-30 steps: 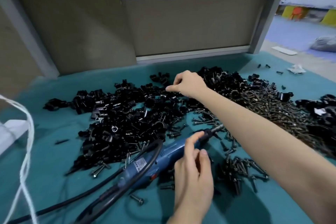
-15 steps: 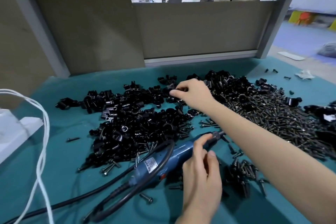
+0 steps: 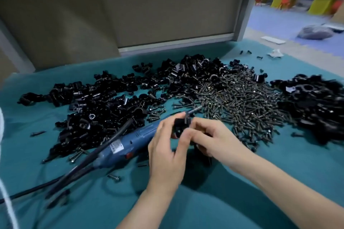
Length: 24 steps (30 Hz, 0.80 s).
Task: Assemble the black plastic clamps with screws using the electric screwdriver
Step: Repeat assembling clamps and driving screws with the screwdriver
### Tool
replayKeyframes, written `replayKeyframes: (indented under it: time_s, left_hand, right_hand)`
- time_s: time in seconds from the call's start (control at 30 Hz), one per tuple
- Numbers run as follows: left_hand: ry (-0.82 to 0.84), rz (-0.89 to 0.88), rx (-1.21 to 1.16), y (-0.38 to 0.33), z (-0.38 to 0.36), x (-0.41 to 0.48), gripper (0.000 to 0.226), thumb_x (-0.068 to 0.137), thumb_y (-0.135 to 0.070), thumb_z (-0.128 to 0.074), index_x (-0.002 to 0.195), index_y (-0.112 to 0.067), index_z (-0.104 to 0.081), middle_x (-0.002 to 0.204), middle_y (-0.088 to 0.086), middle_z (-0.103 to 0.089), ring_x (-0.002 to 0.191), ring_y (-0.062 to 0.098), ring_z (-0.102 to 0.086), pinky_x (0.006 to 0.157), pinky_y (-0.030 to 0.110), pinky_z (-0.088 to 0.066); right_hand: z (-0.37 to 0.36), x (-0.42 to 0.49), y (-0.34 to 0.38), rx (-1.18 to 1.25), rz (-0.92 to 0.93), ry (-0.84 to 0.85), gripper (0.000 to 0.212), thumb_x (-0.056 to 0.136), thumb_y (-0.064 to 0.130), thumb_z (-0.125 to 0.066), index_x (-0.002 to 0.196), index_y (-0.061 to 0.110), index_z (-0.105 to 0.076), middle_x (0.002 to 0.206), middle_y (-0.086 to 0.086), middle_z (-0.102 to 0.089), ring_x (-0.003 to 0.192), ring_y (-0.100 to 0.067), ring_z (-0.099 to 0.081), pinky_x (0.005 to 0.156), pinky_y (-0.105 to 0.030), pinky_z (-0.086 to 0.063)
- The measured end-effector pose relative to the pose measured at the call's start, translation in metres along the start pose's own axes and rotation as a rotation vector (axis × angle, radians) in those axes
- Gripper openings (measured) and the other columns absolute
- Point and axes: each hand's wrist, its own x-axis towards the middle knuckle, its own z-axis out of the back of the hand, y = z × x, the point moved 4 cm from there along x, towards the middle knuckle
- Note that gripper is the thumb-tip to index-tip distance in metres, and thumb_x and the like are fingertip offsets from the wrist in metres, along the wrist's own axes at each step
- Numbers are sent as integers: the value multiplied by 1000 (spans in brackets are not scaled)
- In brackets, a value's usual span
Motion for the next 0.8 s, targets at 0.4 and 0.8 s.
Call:
replayKeyframes:
  time_s: [0.4, 0.8]
  left_hand:
    - [30, -25, 24, 0, -1, -1, 18, 94, -33, -52, 106, -37, -65, 104, -19, -66, 102, -4, -60, 86, 8, -41]
    - [92, 117, -184, 4, -5, -4, 18, 82, -41, -63, 100, -38, -65, 94, -14, -72, 87, 10, -71, 73, 25, -58]
  right_hand:
    - [34, 1, 0, 516, -150, -41, 38, 86, -20, -43, 106, 6, -62, 86, -12, -65, 84, -19, -68, 73, -23, -56]
    - [32, 0, 4, 554, -65, -66, 34, 70, 12, -71, 105, 13, -69, 80, -7, -72, 67, -9, -65, 57, -16, -50]
